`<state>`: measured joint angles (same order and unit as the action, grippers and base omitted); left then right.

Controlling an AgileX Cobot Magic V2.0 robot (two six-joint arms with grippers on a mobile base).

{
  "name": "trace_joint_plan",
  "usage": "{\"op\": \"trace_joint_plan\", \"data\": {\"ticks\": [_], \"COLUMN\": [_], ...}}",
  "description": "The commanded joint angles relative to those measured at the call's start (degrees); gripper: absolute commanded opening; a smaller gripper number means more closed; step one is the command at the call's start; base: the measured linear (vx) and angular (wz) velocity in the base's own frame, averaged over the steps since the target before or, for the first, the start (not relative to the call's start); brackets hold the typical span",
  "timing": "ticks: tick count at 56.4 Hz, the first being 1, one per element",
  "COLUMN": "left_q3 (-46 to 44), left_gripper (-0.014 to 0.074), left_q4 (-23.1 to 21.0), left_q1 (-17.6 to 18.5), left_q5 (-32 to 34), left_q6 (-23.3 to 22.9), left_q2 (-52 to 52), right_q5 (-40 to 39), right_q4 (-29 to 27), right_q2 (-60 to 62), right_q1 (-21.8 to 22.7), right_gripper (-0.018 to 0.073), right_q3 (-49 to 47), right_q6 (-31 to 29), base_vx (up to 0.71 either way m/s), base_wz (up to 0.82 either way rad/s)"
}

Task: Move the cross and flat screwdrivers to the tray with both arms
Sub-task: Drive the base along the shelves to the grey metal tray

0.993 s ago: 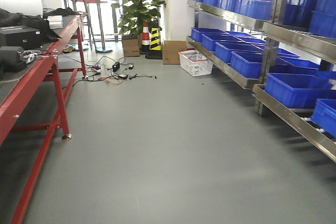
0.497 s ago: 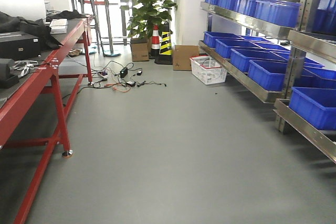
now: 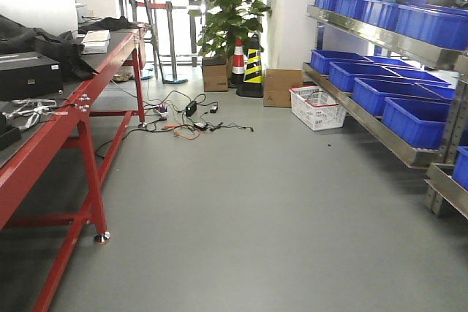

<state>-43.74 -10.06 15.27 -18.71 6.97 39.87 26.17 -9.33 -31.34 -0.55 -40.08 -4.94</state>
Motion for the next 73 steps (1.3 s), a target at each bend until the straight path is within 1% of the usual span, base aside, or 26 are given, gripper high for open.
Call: {"op": "trace_joint_plan", "data": {"ticks": [1, 14, 27, 55, 73], "left_q3": [-1.5, -1.5, -1.5, -1.5, -1.5], "left_gripper": [0.0003, 0.0003, 0.0003, 0.0003, 0.0003], "left_q4": [-0.7, -0.7, -0.7, -0.7, -0.7], "left_q1": [0.3, 0.3, 0.3, 0.3, 0.3], "left_q5": [5.4, 5.4, 5.4, 5.3, 5.3], "left_q6": [-0.2, -0.2, -0.2, -0.2, -0.2], "left_q2": [-0.2, -0.2, -0.2, -0.2, -0.2], "right_q5": [-5.6, -5.6, -5.6, -5.5, -5.5], "right_q4": [-0.2, -0.2, -0.2, -0.2, -0.2], "right_q2": [-0.3, -0.3, -0.3, -0.3, -0.3], "right_q1": [0.1, 0.1, 0.1, 0.1, 0.1], "right_gripper": [-0.0008, -0.0008, -0.0008, -0.0008, -0.0008], "right_q3": [-1.7, -1.7, -1.7, -1.7, -1.7], "right_q6": [-0.2, -0.2, -0.2, -0.2, -0.2], "base_vx": [0.45, 0.43, 0.42, 0.43, 0.36], "base_wz": [0.09, -0.01, -0.30, -0.59, -0.74]}}
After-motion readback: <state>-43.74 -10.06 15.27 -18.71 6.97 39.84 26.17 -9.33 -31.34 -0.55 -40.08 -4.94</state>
